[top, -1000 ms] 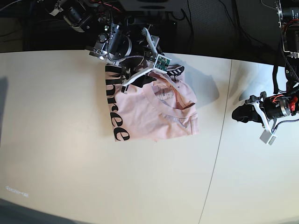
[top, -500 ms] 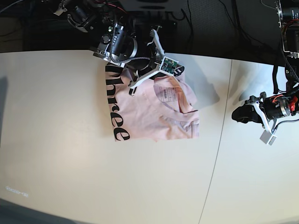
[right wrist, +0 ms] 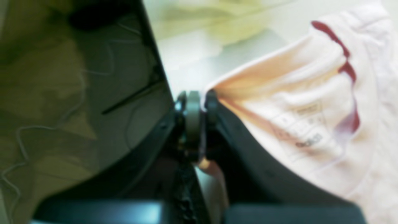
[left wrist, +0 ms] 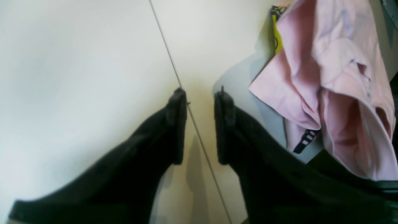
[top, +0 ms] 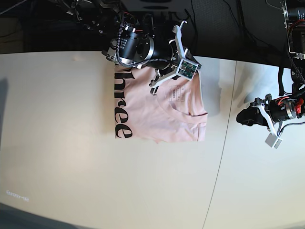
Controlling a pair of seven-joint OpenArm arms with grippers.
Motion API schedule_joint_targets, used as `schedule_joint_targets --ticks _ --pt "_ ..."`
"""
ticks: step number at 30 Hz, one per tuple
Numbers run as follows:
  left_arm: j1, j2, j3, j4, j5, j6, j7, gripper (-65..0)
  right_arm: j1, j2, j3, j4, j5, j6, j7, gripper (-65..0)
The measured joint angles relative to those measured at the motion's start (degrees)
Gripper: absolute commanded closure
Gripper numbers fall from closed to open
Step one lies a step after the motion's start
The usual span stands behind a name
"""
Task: Fold the T-shirt properly
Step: 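Press and tuck the folded bundle edges with the right gripper, then grasp the bundle with both grippers and flip it over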
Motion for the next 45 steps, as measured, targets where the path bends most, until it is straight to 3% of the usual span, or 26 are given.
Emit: schedule_joint_targets --ticks 2,3,6,7,9,16,19,21,23,24,28,33,45 --pt "0.00 0.00 0.00 0.00 0.00 0.00 0.00 -16.1 0.00 0.00 0.00 0.00 0.02 0.00 -0.02 0.0" --pt "0.00 -0.02 0.00 0.00 0.00 0.00 0.00 -16.1 0.00 0.00 0.00 0.00 0.02 0.00 -0.02 -4.1" --pt "0.00 0.00 0.00 0.00 0.00 0.00 0.00 -16.1 0.00 0.00 0.00 0.00 0.22 0.00 0.07 -26.0" --pt "0.00 0.00 0.00 0.00 0.00 0.00 0.00 -16.1 0.00 0.00 0.00 0.00 0.22 0.00 0.20 -30.9" --pt "0.00 0.00 0.00 0.00 0.00 0.00 0.02 -16.1 0.00 0.00 0.00 0.00 0.22 0.00 0.81 -34.5" --pt "-0.02 -1.51 -2.27 4.96 -1.03 -0.09 0.11 -15.2 1.95 -2.36 0.50 0.00 -1.97 0.00 3.02 -34.3" --pt "-0.17 -2.01 -5.27 12.50 -1.16 -0.13 0.17 -7.7 5.88 -3.58 3.26 0.00 -5.33 -0.02 3.19 -34.1" --pt "0.17 -2.01 -5.38 18.18 -1.36 -0.20 1.14 -3.0 8.44 -3.89 7.23 0.00 -7.74 0.00 3.37 -24.6" --pt "2.10 -1.77 -5.18 23.93 -1.77 -0.24 1.09 -1.3 10.27 -3.93 11.72 0.00 -8.20 -0.02 3.30 -6.2" --pt "3.54 -1.70 -5.07 26.47 -1.86 -0.35 1.14 -1.3 10.95 -3.96 14.05 0.00 -8.15 -0.02 3.37 0.0" --pt "9.01 -0.94 -5.09 33.35 -1.46 -0.50 1.38 -1.3 13.64 -3.98 21.86 -1.77 -6.73 -0.02 3.23 0.0" --pt "13.88 1.53 -3.39 36.46 -1.16 -0.48 0.13 0.0 19.32 -4.13 26.75 -13.79 -5.81 -0.02 4.26 0.0" --pt "16.39 8.35 13.46 36.41 10.58 -0.46 -2.86 0.0 32.59 -3.98 27.96 -38.73 -3.39 -0.04 5.88 0.0"
